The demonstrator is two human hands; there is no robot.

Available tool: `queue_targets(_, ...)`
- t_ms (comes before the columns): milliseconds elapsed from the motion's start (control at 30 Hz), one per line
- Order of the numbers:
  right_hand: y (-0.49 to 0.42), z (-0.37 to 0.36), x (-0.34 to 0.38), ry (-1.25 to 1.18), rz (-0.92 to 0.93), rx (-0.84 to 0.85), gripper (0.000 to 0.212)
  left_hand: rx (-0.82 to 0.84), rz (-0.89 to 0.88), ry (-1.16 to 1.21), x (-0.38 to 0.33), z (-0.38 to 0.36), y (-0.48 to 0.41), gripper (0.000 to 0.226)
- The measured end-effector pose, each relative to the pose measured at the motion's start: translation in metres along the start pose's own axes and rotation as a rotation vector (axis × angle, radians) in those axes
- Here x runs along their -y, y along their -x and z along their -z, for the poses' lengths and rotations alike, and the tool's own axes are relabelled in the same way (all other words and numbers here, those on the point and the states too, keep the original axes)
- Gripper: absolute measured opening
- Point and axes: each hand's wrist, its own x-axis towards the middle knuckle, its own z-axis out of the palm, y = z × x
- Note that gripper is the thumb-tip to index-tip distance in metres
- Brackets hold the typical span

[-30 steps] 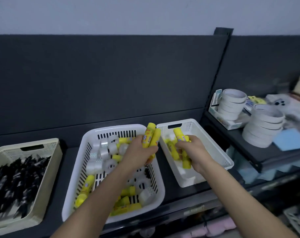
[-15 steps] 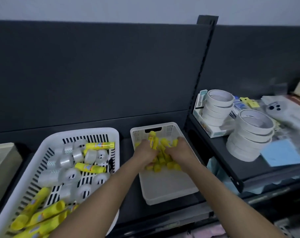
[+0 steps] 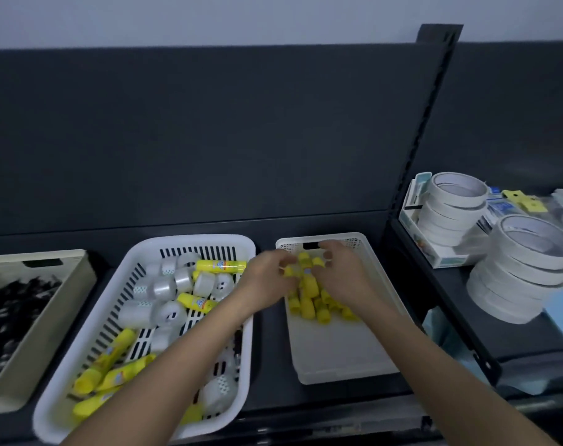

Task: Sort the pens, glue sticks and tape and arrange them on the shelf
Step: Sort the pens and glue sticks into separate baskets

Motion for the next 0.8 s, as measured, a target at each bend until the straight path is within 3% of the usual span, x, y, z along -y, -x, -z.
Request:
queue_targets(233,0.025,-0.043,0.047,0.008,0.179,0.142,0.033,-0.05,-0.007,-0.056,0.058,0.065,0.048,0.023)
queue_targets(300,0.032,-0.058,0.058,0.013,0.214,0.194,0.031,0.019,0.021,-0.136,0.085,0.087,0.065,0.028)
queue_targets(433,0.048,-0.089,0.078,0.061,0.3,0.327,0.029,0.36,0.057,-0.333,0.126,0.117,0.1,0.041)
queue_targets(500,0.053,-0.1,0.084,0.071,0.326,0.377,0.029,0.471,0.08,-0.395,0.133,0.118,0.111,0.059)
queue_targets(633,0.064,-0.119,0.091,0.094,0.342,0.44,0.028,0.535,0.076,-0.5,0.147,0.114,0.124,0.085)
queue_targets(800,0.073,-0.129,0.089,0.099,0.316,0.472,0.029,0.578,0.051,-0.497,0.153,0.119,0.131,0.082)
